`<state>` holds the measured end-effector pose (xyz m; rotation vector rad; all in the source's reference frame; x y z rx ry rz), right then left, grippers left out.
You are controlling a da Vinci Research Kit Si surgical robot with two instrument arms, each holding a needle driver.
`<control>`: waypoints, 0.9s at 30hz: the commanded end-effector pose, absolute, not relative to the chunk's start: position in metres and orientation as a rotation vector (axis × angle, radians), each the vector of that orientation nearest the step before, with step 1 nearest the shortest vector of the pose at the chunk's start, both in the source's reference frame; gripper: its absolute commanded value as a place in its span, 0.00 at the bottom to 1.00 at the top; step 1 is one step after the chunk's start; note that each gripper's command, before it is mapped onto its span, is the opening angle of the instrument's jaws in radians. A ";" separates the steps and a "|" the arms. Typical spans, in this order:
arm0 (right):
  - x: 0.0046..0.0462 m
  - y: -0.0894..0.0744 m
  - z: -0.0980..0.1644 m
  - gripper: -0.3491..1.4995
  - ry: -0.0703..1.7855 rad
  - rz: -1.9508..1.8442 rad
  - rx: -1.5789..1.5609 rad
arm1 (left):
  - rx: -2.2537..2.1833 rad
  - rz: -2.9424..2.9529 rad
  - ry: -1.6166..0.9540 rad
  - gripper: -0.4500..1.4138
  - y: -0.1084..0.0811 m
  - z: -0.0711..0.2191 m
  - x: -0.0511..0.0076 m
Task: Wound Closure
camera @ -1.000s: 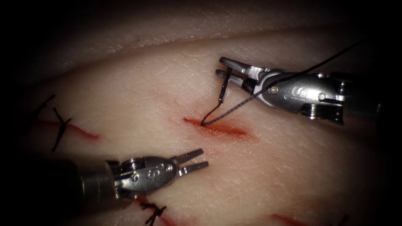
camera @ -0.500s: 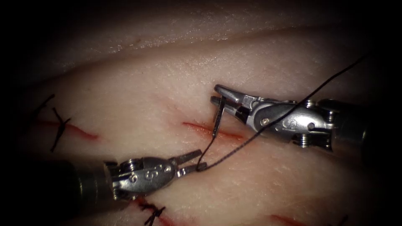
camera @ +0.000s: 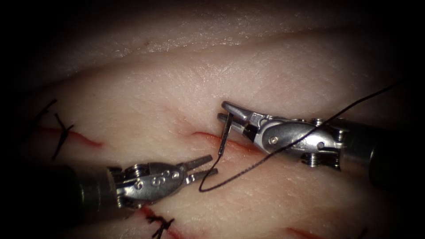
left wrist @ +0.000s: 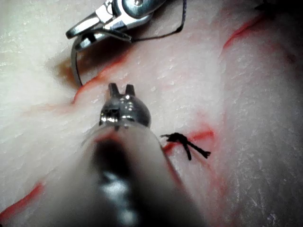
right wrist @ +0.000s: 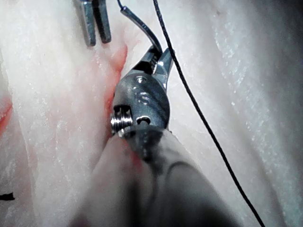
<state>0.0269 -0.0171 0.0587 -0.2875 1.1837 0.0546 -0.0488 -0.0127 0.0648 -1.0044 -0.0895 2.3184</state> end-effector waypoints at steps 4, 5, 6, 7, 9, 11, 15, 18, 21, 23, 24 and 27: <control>0.0275 -0.019 0.061 0.00 1.172 0.082 -0.243 | -0.999 2.317 -0.081 0.30 -0.013 0.065 -0.0497; 0.0276 -0.020 0.062 0.00 1.168 0.082 -0.235 | -0.997 2.321 -0.073 0.30 -0.013 0.066 -0.0497; 0.0277 -0.020 0.063 0.00 1.171 0.092 -0.228 | -0.995 2.324 -0.066 0.30 -0.014 0.066 -0.0498; 0.0277 -0.020 0.063 0.00 1.171 0.091 -0.228 | -0.992 2.325 -0.060 0.30 -0.014 0.066 -0.0498; 0.0276 -0.020 0.062 0.00 1.174 0.098 -0.225 | -0.994 2.326 -0.060 0.30 -0.014 0.066 -0.0498; 0.0276 -0.019 0.062 0.00 1.172 0.104 -0.222 | -0.994 2.325 -0.061 0.30 -0.014 0.066 -0.0498; 0.0277 -0.020 0.062 0.00 1.172 0.091 -0.211 | -0.992 2.324 -0.059 0.29 -0.013 0.067 -0.0500; 0.0276 -0.020 0.062 0.00 1.175 0.091 -0.213 | -0.996 2.324 -0.062 0.29 -0.014 0.067 -0.0501; 0.0273 -0.019 0.061 0.00 1.190 0.117 -0.220 | -0.999 2.321 -0.061 0.29 -0.013 0.067 -0.0501; 0.0269 -0.018 0.060 0.00 1.201 0.136 -0.221 | -0.998 2.319 -0.063 0.29 -0.013 0.066 -0.0502; 0.0268 -0.017 0.060 0.00 1.206 0.143 -0.220 | -0.998 2.318 -0.063 0.29 -0.013 0.066 -0.0502; 0.0263 -0.016 0.059 0.00 1.214 0.167 -0.215 | -0.994 2.315 -0.060 0.27 -0.012 0.067 -0.0506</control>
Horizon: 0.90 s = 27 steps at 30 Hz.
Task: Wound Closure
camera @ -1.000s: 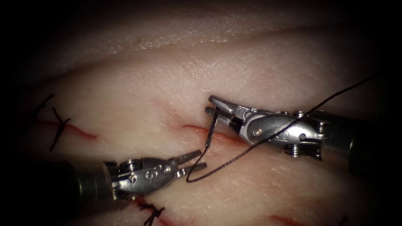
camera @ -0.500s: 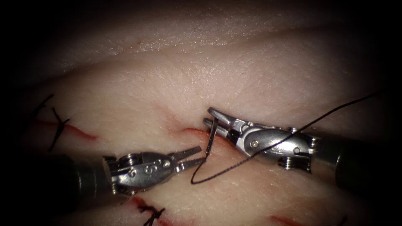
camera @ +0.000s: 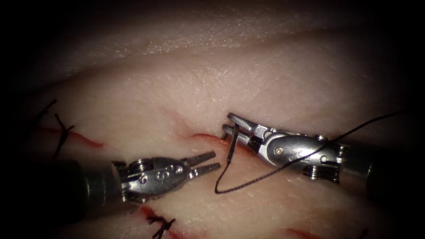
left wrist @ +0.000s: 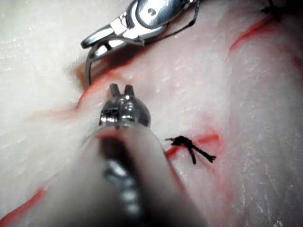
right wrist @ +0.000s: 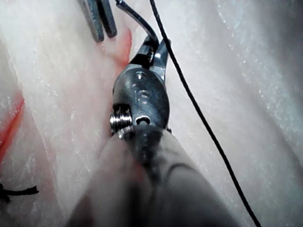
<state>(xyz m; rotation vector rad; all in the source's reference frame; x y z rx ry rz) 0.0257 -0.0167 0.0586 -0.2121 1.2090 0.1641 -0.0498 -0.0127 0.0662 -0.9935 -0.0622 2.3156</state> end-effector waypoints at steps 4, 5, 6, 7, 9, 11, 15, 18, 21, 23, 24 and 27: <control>0.0261 -0.015 0.058 0.00 1.216 0.180 -0.200 | -0.971 2.337 -0.071 0.26 -0.013 0.068 -0.0513; 0.0261 -0.014 0.057 0.00 1.214 0.182 -0.196 | -0.961 2.341 -0.090 0.26 -0.014 0.069 -0.0515; 0.0262 -0.014 0.057 0.00 1.210 0.180 -0.191 | -0.961 2.343 -0.098 0.26 -0.014 0.069 -0.0516; 0.0262 -0.014 0.057 0.00 1.207 0.184 -0.182 | -0.956 2.347 -0.105 0.26 -0.014 0.070 -0.0517; 0.0261 -0.014 0.057 0.00 1.204 0.187 -0.173 | -0.941 2.352 -0.125 0.26 -0.015 0.071 -0.0516; 0.0261 -0.014 0.057 0.00 1.201 0.194 -0.167 | -0.925 2.353 -0.144 0.26 -0.016 0.071 -0.0511; 0.0261 -0.013 0.057 0.00 1.200 0.205 -0.151 | -0.923 2.351 -0.164 0.26 -0.016 0.071 -0.0500; 0.0262 -0.012 0.057 0.00 1.208 0.235 -0.113 | -0.917 2.347 -0.172 0.26 -0.016 0.072 -0.0490; 0.0263 -0.011 0.057 0.00 1.208 0.265 -0.092 | -0.905 2.349 -0.180 0.26 -0.016 0.072 -0.0486; 0.0263 -0.011 0.056 0.00 1.209 0.277 -0.082 | -0.900 2.349 -0.179 0.26 -0.017 0.073 -0.0485; 0.0263 -0.010 0.056 0.00 1.211 0.287 -0.077 | -0.900 2.350 -0.177 0.26 -0.017 0.073 -0.0485; 0.0263 -0.009 0.056 0.00 1.213 0.308 -0.063 | -0.896 2.353 -0.175 0.26 -0.017 0.073 -0.0485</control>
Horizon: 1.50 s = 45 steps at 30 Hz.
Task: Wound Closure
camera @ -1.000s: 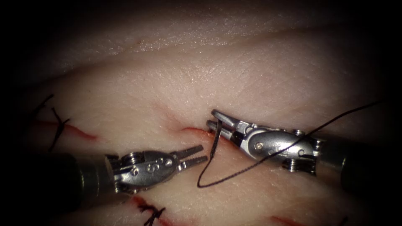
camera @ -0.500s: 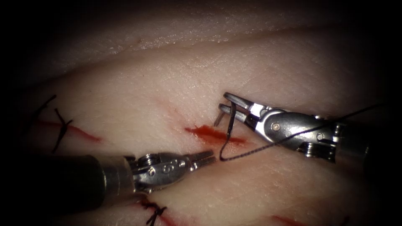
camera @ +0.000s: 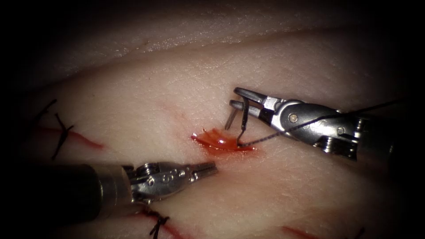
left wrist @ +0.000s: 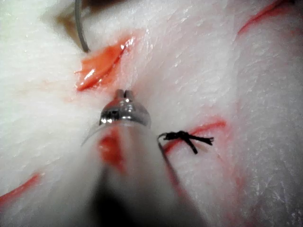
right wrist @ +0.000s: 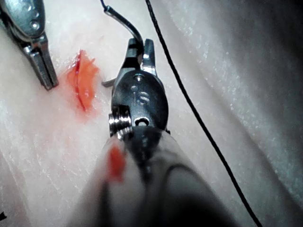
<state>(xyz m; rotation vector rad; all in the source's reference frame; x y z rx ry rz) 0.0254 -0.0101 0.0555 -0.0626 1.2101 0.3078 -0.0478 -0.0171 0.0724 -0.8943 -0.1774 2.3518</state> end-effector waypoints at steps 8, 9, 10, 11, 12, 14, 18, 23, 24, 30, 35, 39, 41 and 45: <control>0.0264 -0.008 0.055 0.00 1.218 0.445 0.038 | -0.896 2.353 -0.175 0.26 -0.017 0.073 -0.0485; 0.0264 -0.008 0.056 0.00 1.218 0.464 0.053 | -0.896 2.353 -0.176 0.26 -0.017 0.073 -0.0485; 0.0264 -0.008 0.056 0.00 1.217 0.484 0.067 | -0.896 2.353 -0.176 0.26 -0.017 0.073 -0.0485; 0.0264 -0.008 0.056 0.00 1.213 0.538 0.110 | -0.897 2.353 -0.177 0.26 -0.017 0.073 -0.0485; 0.0265 -0.008 0.056 0.00 1.208 0.565 0.135 | -0.897 2.353 -0.178 0.27 -0.017 0.073 -0.0485; 0.0266 -0.008 0.056 0.00 1.188 0.649 0.211 | -0.898 2.352 -0.180 0.27 -0.017 0.073 -0.0484; 0.0268 -0.007 0.057 0.00 1.168 0.817 0.359 | -0.899 2.353 -0.183 0.27 -0.017 0.072 -0.0483; 0.0271 -0.006 0.059 0.00 1.161 0.933 0.495 | -0.901 2.353 -0.185 0.27 -0.017 0.072 -0.0482; 0.0273 -0.005 0.059 0.00 1.154 0.968 0.529 | -0.901 2.353 -0.186 0.27 -0.017 0.072 -0.0481; 0.0277 -0.005 0.060 0.00 1.137 1.027 0.661 | -0.902 2.354 -0.188 0.27 -0.017 0.072 -0.0480; 0.0286 -0.006 0.061 0.00 1.087 1.090 0.863 | -0.904 2.354 -0.191 0.27 -0.017 0.072 -0.0478; 0.0290 -0.008 0.062 0.00 1.038 1.164 1.013 | -0.904 2.354 -0.192 0.27 -0.017 0.072 -0.0478; 0.0291 -0.008 0.062 0.00 1.009 1.202 1.077 | -0.904 2.355 -0.192 0.27 -0.017 0.072 -0.0478; 0.0294 -0.010 0.062 0.00 0.957 1.266 1.166 | -0.905 2.354 -0.193 0.27 -0.017 0.072 -0.0477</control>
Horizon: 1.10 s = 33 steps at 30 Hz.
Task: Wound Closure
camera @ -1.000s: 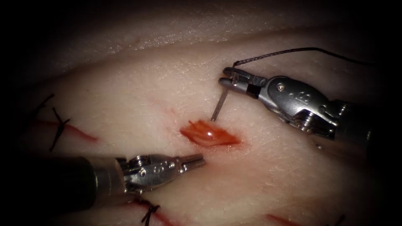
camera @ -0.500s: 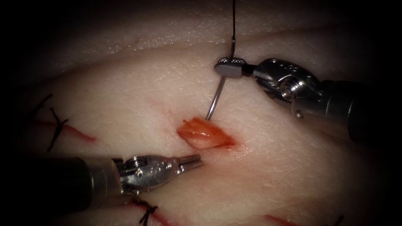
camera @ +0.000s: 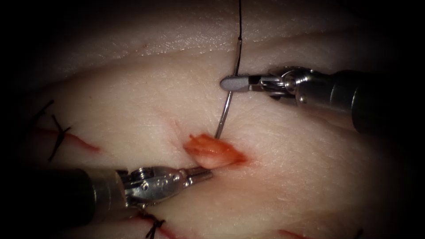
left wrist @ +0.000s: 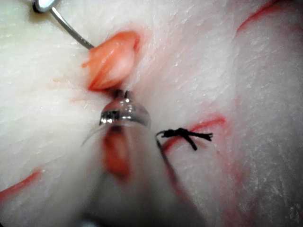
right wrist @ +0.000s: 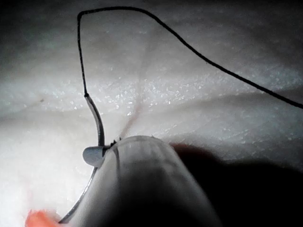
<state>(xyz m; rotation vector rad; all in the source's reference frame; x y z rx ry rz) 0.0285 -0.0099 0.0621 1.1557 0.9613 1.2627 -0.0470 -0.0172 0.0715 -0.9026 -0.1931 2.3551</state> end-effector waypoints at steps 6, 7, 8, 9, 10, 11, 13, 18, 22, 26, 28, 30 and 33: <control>0.0300 -0.012 0.062 0.00 0.942 1.278 1.229 | -0.903 2.354 -0.191 0.27 -0.017 0.072 -0.0478; 0.0301 -0.012 0.062 0.00 0.946 1.269 1.236 | -0.903 2.354 -0.191 0.27 -0.017 0.072 -0.0478; 0.0302 -0.012 0.061 0.00 0.943 1.268 1.244 | -0.903 2.353 -0.191 0.27 -0.017 0.072 -0.0477; 0.0303 -0.013 0.061 0.00 0.950 1.263 1.249 | -0.903 2.353 -0.191 0.27 -0.017 0.072 -0.0477; 0.0305 -0.013 0.061 0.00 0.954 1.262 1.259 | -0.903 2.353 -0.191 0.27 -0.017 0.072 -0.0478; 0.0305 -0.013 0.061 0.00 0.954 1.264 1.265 | -0.903 2.353 -0.191 0.27 -0.017 0.072 -0.0478; 0.0305 -0.013 0.061 0.00 0.960 1.259 1.287 | -0.902 2.353 -0.191 0.27 -0.017 0.072 -0.0478; 0.0303 -0.014 0.060 0.00 0.946 1.266 1.331 | -0.903 2.354 -0.192 0.27 -0.017 0.072 -0.0477; 0.0300 -0.015 0.060 0.00 0.938 1.268 1.347 | -0.903 2.353 -0.191 0.27 -0.017 0.072 -0.0477; 0.0301 -0.015 0.060 0.00 0.961 1.295 1.302 | -0.902 2.353 -0.191 0.27 -0.017 0.072 -0.0478; 0.0300 -0.014 0.060 0.20 1.056 1.286 1.245 | -0.902 2.353 -0.191 0.27 -0.017 0.072 -0.0478; 0.0298 -0.013 0.061 0.69 1.160 1.296 1.210 | -0.902 2.353 -0.191 0.27 -0.017 0.072 -0.0478; 0.0292 -0.012 0.061 0.90 1.266 1.314 1.090 | -0.902 2.353 -0.191 0.27 -0.017 0.072 -0.0478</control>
